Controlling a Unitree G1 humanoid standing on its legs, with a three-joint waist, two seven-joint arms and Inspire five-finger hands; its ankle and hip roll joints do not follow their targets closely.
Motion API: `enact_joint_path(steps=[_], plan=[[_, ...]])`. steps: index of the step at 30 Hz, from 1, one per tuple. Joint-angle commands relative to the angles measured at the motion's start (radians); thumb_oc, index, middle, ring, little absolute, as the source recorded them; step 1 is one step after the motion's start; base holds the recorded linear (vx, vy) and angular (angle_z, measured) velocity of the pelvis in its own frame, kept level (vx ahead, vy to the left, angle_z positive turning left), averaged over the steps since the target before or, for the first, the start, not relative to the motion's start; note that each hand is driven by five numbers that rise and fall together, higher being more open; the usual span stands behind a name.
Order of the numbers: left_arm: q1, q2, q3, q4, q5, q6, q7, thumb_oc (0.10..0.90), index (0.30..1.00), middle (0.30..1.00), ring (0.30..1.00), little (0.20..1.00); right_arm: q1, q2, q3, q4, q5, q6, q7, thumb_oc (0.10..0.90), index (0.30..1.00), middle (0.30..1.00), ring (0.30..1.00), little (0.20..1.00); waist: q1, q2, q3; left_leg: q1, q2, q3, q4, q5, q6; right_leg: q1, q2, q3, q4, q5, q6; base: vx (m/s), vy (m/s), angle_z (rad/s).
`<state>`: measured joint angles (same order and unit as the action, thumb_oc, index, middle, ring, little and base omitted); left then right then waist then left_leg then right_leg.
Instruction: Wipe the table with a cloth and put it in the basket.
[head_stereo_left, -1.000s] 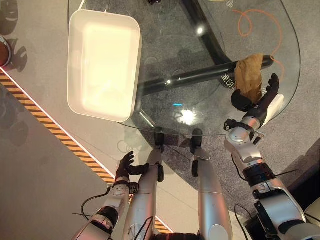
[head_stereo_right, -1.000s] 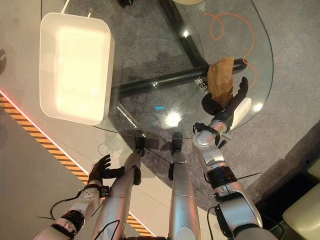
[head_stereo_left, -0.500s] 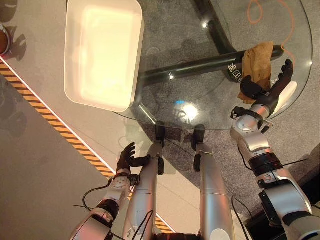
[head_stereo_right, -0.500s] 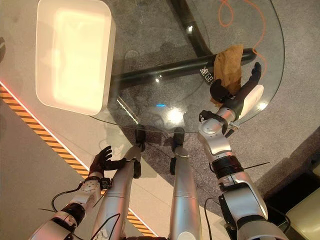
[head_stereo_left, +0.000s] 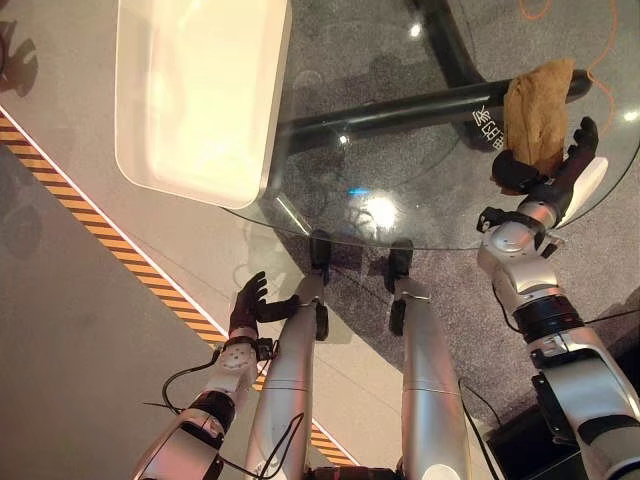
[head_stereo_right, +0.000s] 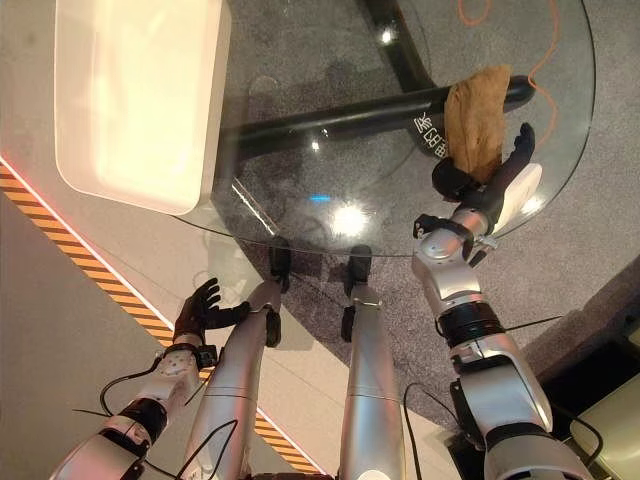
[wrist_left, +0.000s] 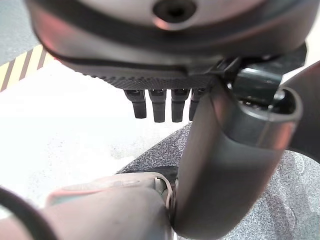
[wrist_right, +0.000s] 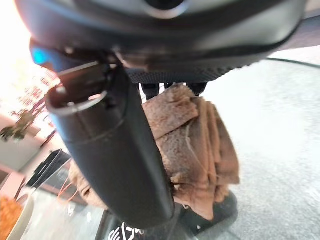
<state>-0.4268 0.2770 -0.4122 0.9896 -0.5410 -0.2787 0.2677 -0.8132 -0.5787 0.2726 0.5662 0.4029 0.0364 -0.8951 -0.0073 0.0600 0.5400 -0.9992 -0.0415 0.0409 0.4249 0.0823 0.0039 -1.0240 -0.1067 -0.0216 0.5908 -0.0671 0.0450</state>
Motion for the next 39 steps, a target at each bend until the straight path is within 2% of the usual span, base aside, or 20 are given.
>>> enact_joint_path(steps=[1, 2, 4, 5, 6, 7, 17, 27, 30, 35, 39], plan=[[0.147, -0.060, -0.038, 0.095, -0.009, 0.028, -0.008, 0.800, 0.900, 0.900, 0.900, 0.900, 0.031, -0.007, 0.039, -0.011, 0.094, 0.006, 0.146, 0.800, 0.900, 0.900, 0.900, 0.900, 0.005, 0.028, -0.020, -0.036, -0.032, 0.023, 0.114, -0.119, 0.029, -0.042, 0.059, -0.022, -0.029, 0.078, -0.034, 0.00, 0.000, 0.00], [0.147, -0.060, -0.039, 0.097, -0.011, 0.026, -0.009, 0.800, 0.900, 0.900, 0.900, 0.900, 0.030, -0.007, 0.040, -0.009, 0.097, 0.004, 0.147, 0.800, 0.900, 0.900, 0.900, 0.900, 0.005, 0.027, -0.020, -0.036, -0.032, 0.023, 0.114, -0.119, 0.029, -0.042, 0.059, -0.022, -0.029, 0.078, -0.034, 0.00, 0.000, 0.00], [0.143, -0.057, -0.036, 0.106, -0.017, 0.017, -0.017, 0.800, 0.900, 0.900, 0.900, 0.900, 0.017, -0.011, 0.044, 0.006, 0.105, -0.009, 0.147, 0.644, 0.766, 0.766, 0.766, 0.744, 0.008, 0.024, -0.020, -0.043, -0.031, 0.021, 0.118, -0.120, 0.027, -0.048, 0.058, -0.024, -0.027, 0.079, -0.033, 0.00, 0.000, 0.00], [0.142, -0.056, -0.037, 0.118, -0.027, 0.003, -0.023, 0.800, 0.900, 0.900, 0.900, 0.900, 0.006, -0.014, 0.045, 0.021, 0.102, -0.021, 0.136, 0.298, 0.469, 0.469, 0.469, 0.398, 0.009, 0.022, -0.020, -0.046, -0.031, 0.019, 0.119, -0.120, 0.025, -0.048, 0.058, -0.025, -0.027, 0.079, -0.033, 0.00, 0.000, 0.00], [0.142, -0.056, -0.037, 0.119, -0.028, 0.002, -0.024, 0.800, 0.900, 0.900, 0.900, 0.900, 0.004, -0.014, 0.045, 0.022, 0.102, -0.021, 0.134, 0.240, 0.420, 0.420, 0.420, 0.340, 0.009, 0.022, -0.020, -0.046, -0.031, 0.019, 0.119, -0.120, 0.025, -0.048, 0.058, -0.025, -0.027, 0.079, -0.033, 0.00, 0.000, 0.00], [0.141, -0.056, -0.035, 0.124, -0.031, -0.003, -0.028, 0.800, 0.900, 0.900, 0.900, 0.900, -0.005, -0.015, 0.046, 0.033, 0.095, -0.022, 0.121, 0.100, 0.300, 0.300, 0.300, 0.200, 0.010, 0.021, -0.020, -0.048, -0.032, 0.016, 0.121, -0.122, 0.024, -0.049, 0.059, -0.026, -0.026, 0.080, -0.031, 0.01, 0.000, 0.05], [0.124, -0.054, -0.038, 0.140, -0.046, -0.013, -0.030, 0.800, 0.900, 0.900, 0.900, 0.900, -0.069, -0.037, 0.061, 0.109, 0.138, 0.006, 0.132, 0.100, 0.300, 0.300, 0.300, 0.200, 0.017, 0.016, -0.020, -0.064, -0.033, 0.011, 0.123, -0.127, 0.022, -0.066, 0.061, -0.034, -0.023, 0.084, -0.029, 0.00, 0.000, 0.01], [0.120, -0.061, -0.040, 0.150, -0.064, -0.041, -0.028, 0.800, 0.900, 0.900, 0.900, 0.900, -0.054, -0.018, 0.063, 0.115, 0.180, -0.015, 0.149, 0.100, 0.300, 0.300, 0.300, 0.200, 0.014, 0.017, -0.020, -0.063, -0.036, 0.011, 0.110, -0.125, 0.021, -0.064, 0.066, -0.032, -0.043, 0.090, -0.027, 0.00, 0.000, 0.00], [0.123, -0.062, -0.040, 0.147, -0.067, -0.040, -0.024, 0.800, 0.900, 0.900, 0.900, 0.900, -0.052, -0.018, 0.056, 0.108, 0.180, -0.048, 0.130, 0.100, 0.300, 0.300, 0.300, 0.200, 0.015, 0.018, -0.020, -0.057, -0.035, 0.011, 0.108, -0.127, 0.023, -0.058, 0.064, -0.034, -0.043, 0.089, -0.025, 0.00, 0.000, 0.00], [0.149, -0.063, -0.034, 0.130, -0.057, -0.042, -0.017, 0.800, 0.900, 0.900, 0.900, 0.900, -0.063, -0.041, 0.021, -0.007, 0.075, -0.096, -0.012, 0.100, 0.300, 0.300, 0.300, 0.200, 0.014, 0.015, -0.020, -0.037, -0.035, 0.009, 0.104, -0.130, 0.023, -0.040, 0.069, -0.033, -0.044, 0.086, -0.020, 0.00, 0.000, 0.00], [0.159, -0.063, -0.029, 0.105, -0.047, -0.031, -0.007, 0.800, 0.900, 0.900, 0.900, 0.900, -0.077, -0.059, -0.001, -0.121, -0.012, -0.076, -0.103, 0.100, 0.300, 0.300, 0.300, 0.200, 0.013, 0.009, -0.020, -0.024, -0.036, 0.005, 0.097, -0.133, 0.026, -0.026, 0.074, -0.031, -0.051, 0.086, -0.015, 0.00, 0.000, 0.00]])
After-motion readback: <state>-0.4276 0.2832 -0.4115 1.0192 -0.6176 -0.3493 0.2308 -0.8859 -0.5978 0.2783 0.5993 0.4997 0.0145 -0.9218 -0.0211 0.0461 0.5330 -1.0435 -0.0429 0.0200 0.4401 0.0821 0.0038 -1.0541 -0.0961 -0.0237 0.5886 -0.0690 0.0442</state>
